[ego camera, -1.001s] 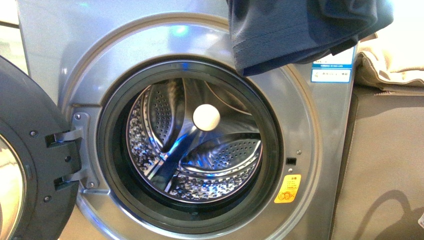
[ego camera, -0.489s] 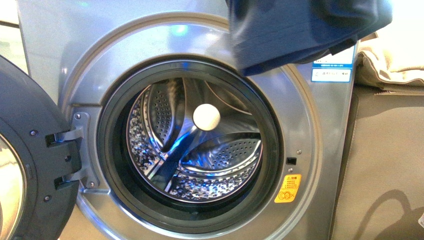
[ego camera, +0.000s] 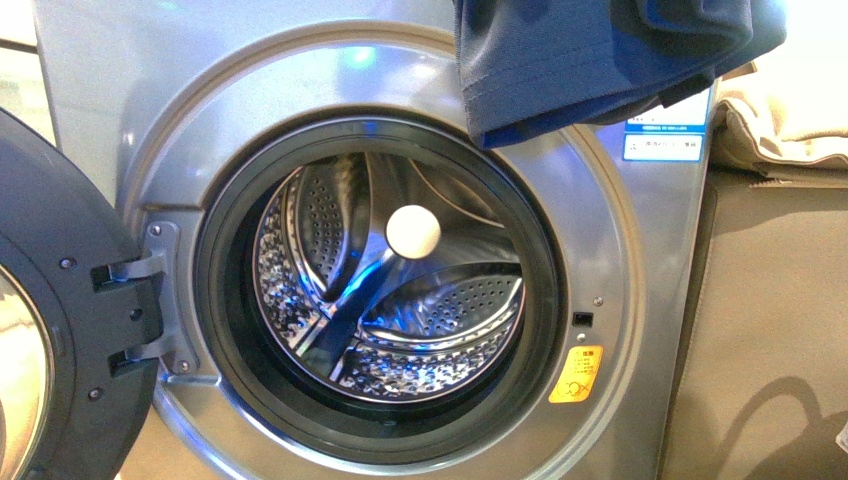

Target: Collect clothes from washing machine

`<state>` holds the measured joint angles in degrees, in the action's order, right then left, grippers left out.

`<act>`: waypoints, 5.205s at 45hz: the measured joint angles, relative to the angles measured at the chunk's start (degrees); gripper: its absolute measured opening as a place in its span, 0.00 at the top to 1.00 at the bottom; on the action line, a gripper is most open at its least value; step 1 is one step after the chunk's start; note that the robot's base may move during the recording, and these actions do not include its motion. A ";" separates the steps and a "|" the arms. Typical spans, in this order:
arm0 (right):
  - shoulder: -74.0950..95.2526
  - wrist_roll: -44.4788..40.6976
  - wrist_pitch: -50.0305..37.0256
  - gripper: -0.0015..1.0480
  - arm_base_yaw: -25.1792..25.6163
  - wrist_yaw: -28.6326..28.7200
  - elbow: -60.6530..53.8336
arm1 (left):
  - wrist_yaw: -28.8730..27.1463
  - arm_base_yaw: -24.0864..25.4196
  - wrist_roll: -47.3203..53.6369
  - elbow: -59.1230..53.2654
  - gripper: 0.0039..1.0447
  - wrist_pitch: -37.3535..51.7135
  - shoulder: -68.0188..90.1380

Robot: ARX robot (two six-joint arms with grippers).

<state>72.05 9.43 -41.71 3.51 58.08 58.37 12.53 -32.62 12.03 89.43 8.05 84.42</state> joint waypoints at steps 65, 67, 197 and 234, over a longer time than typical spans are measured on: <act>12.04 -13.86 7.10 0.07 -15.02 -28.85 9.18 | -1.49 0.37 0.42 0.00 0.86 0.00 0.04; 12.41 -13.57 5.79 0.08 -14.99 -29.99 9.18 | -1.49 0.37 0.39 0.00 0.86 0.00 0.04; 2.01 -3.58 8.61 0.89 39.80 -18.40 -30.12 | -0.33 0.20 0.39 0.81 0.06 0.02 0.02; -2.05 6.97 2.16 0.08 33.44 -24.39 -34.71 | -0.31 0.20 0.39 0.81 0.06 0.02 0.02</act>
<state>70.00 16.40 -39.55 36.95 33.69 23.66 12.23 -32.42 12.43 90.24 8.08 84.44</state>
